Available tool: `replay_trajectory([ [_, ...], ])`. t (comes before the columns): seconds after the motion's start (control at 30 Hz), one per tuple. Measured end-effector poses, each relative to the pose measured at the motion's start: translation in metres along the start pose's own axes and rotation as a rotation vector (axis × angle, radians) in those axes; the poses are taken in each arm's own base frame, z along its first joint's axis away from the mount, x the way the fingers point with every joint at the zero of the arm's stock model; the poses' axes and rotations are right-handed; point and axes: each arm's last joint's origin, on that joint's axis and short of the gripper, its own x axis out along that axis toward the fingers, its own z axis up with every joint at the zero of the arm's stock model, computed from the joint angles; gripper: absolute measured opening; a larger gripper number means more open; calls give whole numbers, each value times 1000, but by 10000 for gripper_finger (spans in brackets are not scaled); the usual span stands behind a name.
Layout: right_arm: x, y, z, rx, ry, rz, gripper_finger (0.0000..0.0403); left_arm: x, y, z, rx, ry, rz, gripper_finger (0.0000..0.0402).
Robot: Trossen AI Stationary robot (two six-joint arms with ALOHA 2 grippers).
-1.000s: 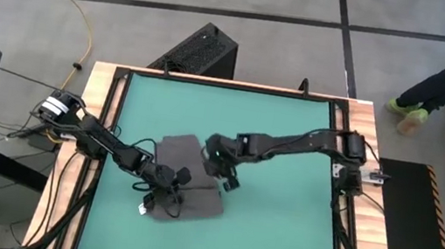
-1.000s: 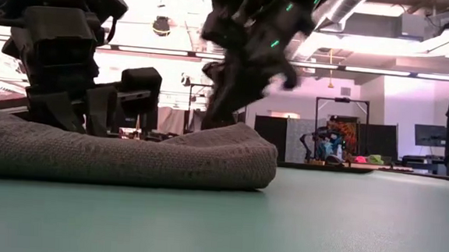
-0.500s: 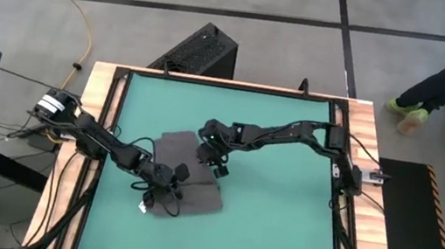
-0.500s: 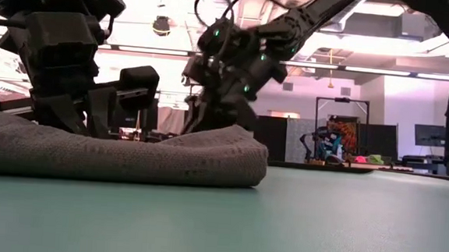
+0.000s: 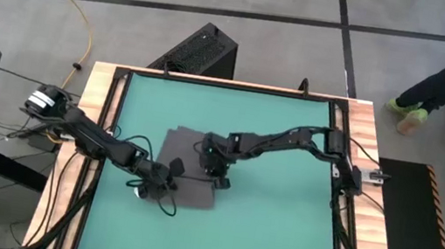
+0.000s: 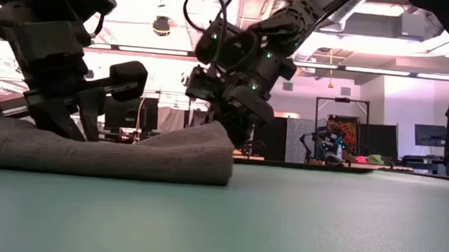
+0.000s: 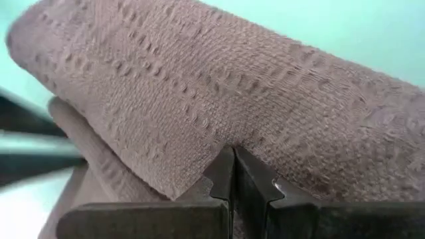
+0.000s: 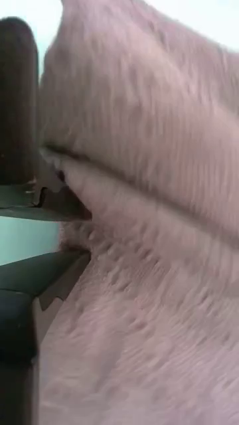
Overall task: Roll towel into tight, uniform cylinder
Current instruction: Roll the gray towel
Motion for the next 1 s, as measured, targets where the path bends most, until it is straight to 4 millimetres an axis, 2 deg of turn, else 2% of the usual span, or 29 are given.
replay_trajectory([
  [0.1, 5, 19, 7, -39, -16, -31, 107, -3, -4, -3, 46, 45, -35, 0],
  [0.2, 1, 33, 14, -79, -7, -176, 107, -6, -9, -5, 117, 99, -64, 0],
  [0.27, -8, 33, 17, -94, 15, -298, 107, -8, -11, -6, 142, 123, -73, 0],
  [0.37, -20, 26, 17, -86, 39, -350, 107, -11, -14, -6, 155, 151, -82, 0],
  [0.53, -35, 1, 5, -54, 118, -350, 110, -17, -21, -7, 229, 183, -115, 0],
  [0.77, -51, -54, 8, -56, -139, -225, 134, -18, -24, -5, 278, 202, -105, 0],
  [1.0, -50, -98, -6, -19, -229, -258, 175, -17, -24, -5, 280, 207, -96, 0],
])
